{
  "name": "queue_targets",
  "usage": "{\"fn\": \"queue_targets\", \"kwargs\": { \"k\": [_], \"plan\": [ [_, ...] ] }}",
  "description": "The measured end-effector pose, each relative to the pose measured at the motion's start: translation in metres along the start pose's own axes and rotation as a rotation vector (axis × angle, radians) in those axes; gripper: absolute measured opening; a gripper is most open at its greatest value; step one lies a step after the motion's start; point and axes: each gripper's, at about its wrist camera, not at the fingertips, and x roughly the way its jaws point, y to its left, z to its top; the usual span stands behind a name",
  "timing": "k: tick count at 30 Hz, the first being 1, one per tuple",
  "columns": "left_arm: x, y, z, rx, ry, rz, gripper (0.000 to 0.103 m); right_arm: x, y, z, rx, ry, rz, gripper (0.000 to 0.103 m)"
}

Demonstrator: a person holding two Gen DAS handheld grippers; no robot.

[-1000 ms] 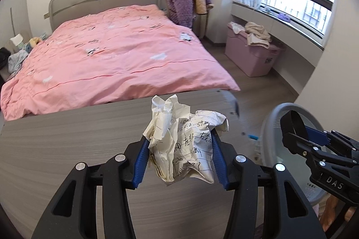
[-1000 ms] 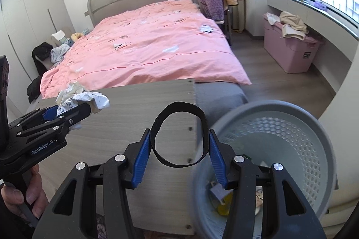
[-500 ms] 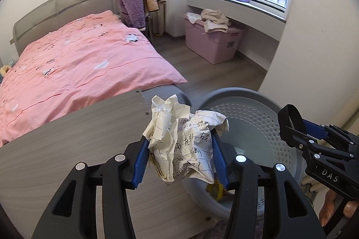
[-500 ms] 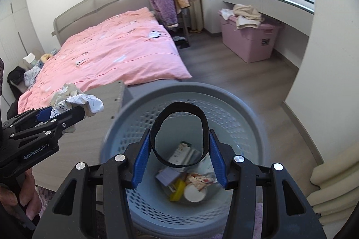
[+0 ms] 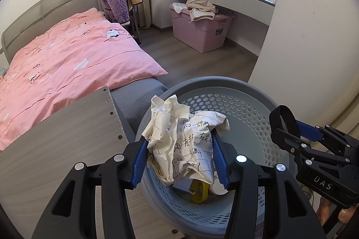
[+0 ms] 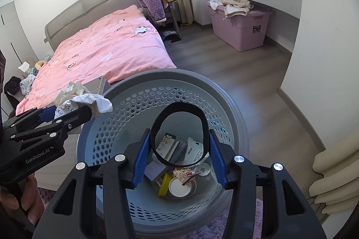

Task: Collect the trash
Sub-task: 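Open both grippers to drop the paper and band into the basket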

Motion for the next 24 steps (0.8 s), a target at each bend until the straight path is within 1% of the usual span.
{"fn": "queue_targets", "kwargs": {
  "k": [5,8,9,10,11,13,19,24],
  "plan": [
    [0.0036,-0.0060,0.0011,0.008,0.006,0.005,0.050,0.0031,-0.0032,-0.0005,0.008,0.006,0.010,0.049],
    [0.0036,-0.0077,0.0003,0.012,0.005,0.012,0.053,0.0030,-0.0062,-0.0005,0.013,0.003,0.007,0.049],
    [0.0039,-0.0080,0.0002,0.013,0.005,0.014,0.057,0.0028,-0.0076,-0.0005,0.016,-0.001,0.006,0.051],
    [0.0040,-0.0076,0.0000,0.012,0.006,0.017,0.063,0.0017,-0.0089,-0.0006,0.022,-0.004,0.004,0.058],
    [0.0039,-0.0074,0.0001,0.011,0.008,0.019,0.065,0.0002,-0.0094,-0.0008,0.027,-0.010,0.003,0.064],
    [0.0045,-0.0069,0.0004,0.008,0.010,0.028,0.071,-0.0022,-0.0107,-0.0008,0.034,-0.021,0.004,0.068],
    [0.0036,-0.0065,0.0004,0.010,0.006,0.044,0.075,-0.0033,-0.0094,-0.0026,0.040,-0.020,0.004,0.069],
    [0.0017,-0.0062,-0.0017,0.010,0.003,0.048,0.075,-0.0033,-0.0103,-0.0031,0.041,-0.020,0.006,0.070]
  ]
}}
